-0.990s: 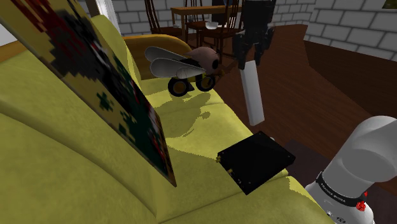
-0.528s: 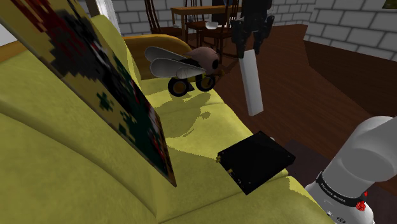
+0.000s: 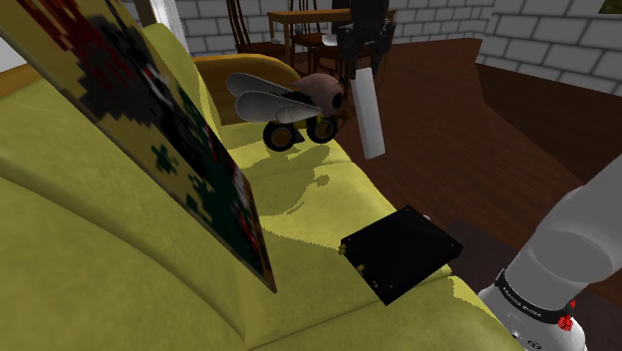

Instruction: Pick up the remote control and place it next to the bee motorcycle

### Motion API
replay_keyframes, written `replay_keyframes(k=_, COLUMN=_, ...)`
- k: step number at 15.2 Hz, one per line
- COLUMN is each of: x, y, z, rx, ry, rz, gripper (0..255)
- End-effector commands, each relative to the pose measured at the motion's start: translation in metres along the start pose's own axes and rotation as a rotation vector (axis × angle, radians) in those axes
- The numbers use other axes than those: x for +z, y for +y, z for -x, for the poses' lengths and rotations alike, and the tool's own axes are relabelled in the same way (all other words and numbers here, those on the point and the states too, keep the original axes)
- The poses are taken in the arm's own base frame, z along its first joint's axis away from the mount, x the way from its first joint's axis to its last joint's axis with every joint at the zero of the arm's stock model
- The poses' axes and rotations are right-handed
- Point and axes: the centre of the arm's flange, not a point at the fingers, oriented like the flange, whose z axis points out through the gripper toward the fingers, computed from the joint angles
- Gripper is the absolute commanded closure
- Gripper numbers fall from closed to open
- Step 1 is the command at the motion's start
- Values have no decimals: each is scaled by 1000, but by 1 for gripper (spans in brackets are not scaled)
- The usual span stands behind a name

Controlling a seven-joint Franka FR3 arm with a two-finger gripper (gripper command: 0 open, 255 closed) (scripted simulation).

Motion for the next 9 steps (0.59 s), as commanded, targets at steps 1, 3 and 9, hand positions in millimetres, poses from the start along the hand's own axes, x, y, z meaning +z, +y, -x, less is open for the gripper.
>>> replay_keyframes(k=1, x=-1, y=4, z=-28, rx=0, ry=1, rz=0, gripper=255)
replay_keyframes(k=3, x=0, y=9, z=-54, rx=0, ry=1, rz=0, gripper=255)
replay_keyframes(k=9, x=7, y=22, z=-122, rx=0, ry=1, rz=0, gripper=255)
